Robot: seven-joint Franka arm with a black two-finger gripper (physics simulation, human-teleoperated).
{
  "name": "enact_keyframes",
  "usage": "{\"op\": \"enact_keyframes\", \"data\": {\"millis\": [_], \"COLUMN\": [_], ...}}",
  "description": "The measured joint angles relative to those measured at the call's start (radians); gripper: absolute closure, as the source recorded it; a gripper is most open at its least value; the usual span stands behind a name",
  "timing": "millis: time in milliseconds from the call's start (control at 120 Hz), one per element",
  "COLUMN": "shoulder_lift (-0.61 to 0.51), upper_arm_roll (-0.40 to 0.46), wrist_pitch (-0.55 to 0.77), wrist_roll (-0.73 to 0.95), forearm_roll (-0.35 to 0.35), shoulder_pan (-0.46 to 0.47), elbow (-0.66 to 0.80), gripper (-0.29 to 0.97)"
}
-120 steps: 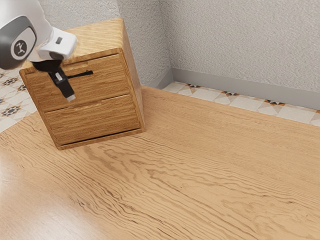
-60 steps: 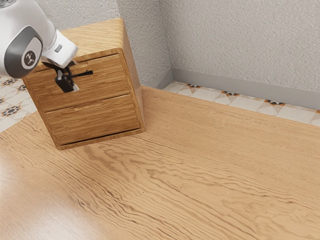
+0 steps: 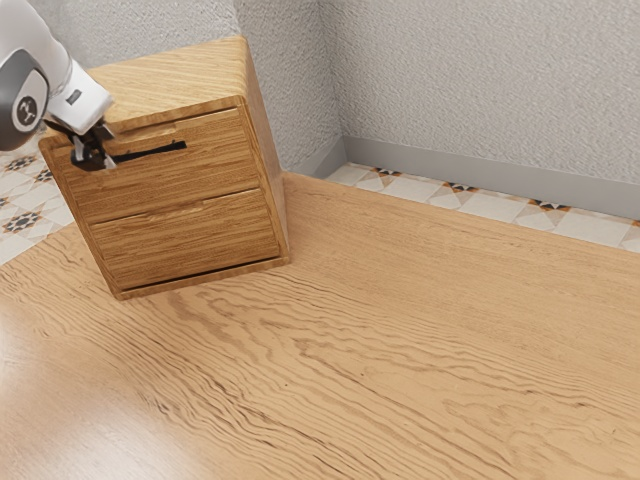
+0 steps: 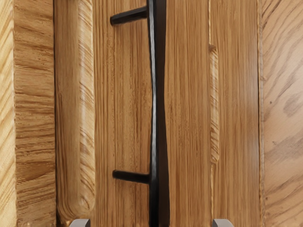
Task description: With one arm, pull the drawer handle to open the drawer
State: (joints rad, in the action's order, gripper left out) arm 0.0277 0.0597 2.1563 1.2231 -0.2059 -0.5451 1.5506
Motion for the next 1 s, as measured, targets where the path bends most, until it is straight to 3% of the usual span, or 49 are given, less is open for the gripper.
{"op": "enact_keyframes", "data": {"millis": [117,350,608,1000], "shoulder_lift": [0.026,0.044,0.054,0.091], "upper_arm_roll": [0.0,-0.002,-0.001,-0.002], "wrist_pitch": [-0.017,-0.046,-0.056,-0.054], "wrist_roll": [0.017,0.043,0.062,0.078], "forearm_roll": [0.002,0.014,0.022,0.033], "shoulder_pan": [0.013,0.167,0.091,0.104], "elbow": [-0.029,-0.063,-0.067,-0.095], "gripper": [0.43,0.46,0.46,0.46]}}
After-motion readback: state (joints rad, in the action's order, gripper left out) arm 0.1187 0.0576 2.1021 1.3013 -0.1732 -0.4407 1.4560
